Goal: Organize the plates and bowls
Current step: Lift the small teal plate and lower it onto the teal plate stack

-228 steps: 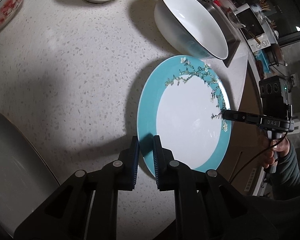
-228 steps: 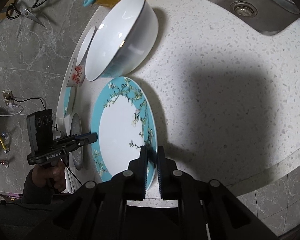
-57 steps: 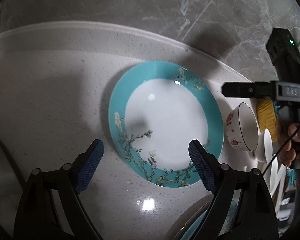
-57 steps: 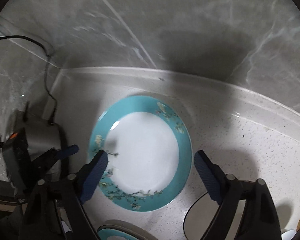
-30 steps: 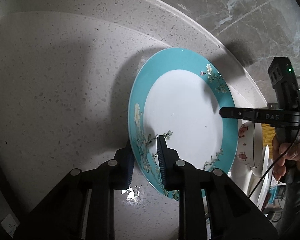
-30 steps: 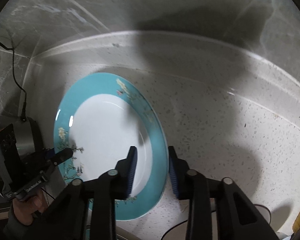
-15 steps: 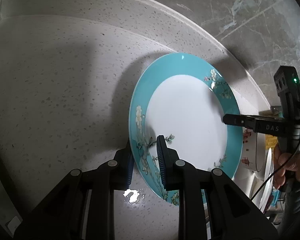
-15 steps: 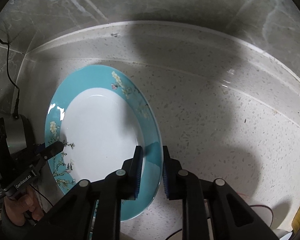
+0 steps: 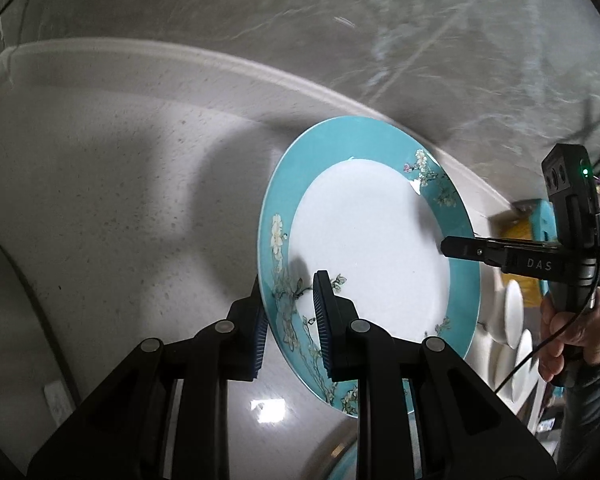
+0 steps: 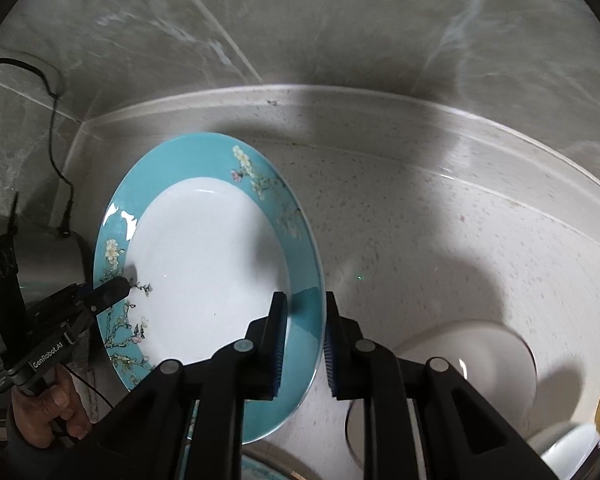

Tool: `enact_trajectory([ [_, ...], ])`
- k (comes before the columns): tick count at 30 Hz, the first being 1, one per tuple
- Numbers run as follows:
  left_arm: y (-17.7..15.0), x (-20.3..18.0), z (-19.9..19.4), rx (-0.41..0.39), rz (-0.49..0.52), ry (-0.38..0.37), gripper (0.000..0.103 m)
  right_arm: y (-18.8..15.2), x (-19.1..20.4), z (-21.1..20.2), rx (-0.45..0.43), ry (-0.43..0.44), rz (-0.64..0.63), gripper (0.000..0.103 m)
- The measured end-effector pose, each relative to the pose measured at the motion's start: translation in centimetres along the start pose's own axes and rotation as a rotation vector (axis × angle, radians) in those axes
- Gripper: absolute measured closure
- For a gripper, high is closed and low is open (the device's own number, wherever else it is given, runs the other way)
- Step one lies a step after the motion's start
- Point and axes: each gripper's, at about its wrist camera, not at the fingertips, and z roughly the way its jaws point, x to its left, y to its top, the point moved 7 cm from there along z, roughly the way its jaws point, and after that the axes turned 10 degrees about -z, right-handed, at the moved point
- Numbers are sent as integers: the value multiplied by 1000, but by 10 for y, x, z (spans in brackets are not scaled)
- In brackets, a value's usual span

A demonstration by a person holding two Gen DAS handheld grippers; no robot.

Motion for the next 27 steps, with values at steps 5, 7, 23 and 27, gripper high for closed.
enact_trajectory([
  [5, -18, -23, -42, -23, 62, -44, 84, -31, 15, -42, -62, -4, 14, 84],
  [7, -32, -33, -55, -21, 86, -55, 84, -49, 24, -60, -85, -5, 27, 85],
  [23, -195, -34, -72, 152, 309, -59, 84, -222, 69, -80, -176, -87, 253, 85],
  [27, -222, -33, -61, 172, 357, -44, 84, -252, 66, -65, -170, -109, 313, 85],
])
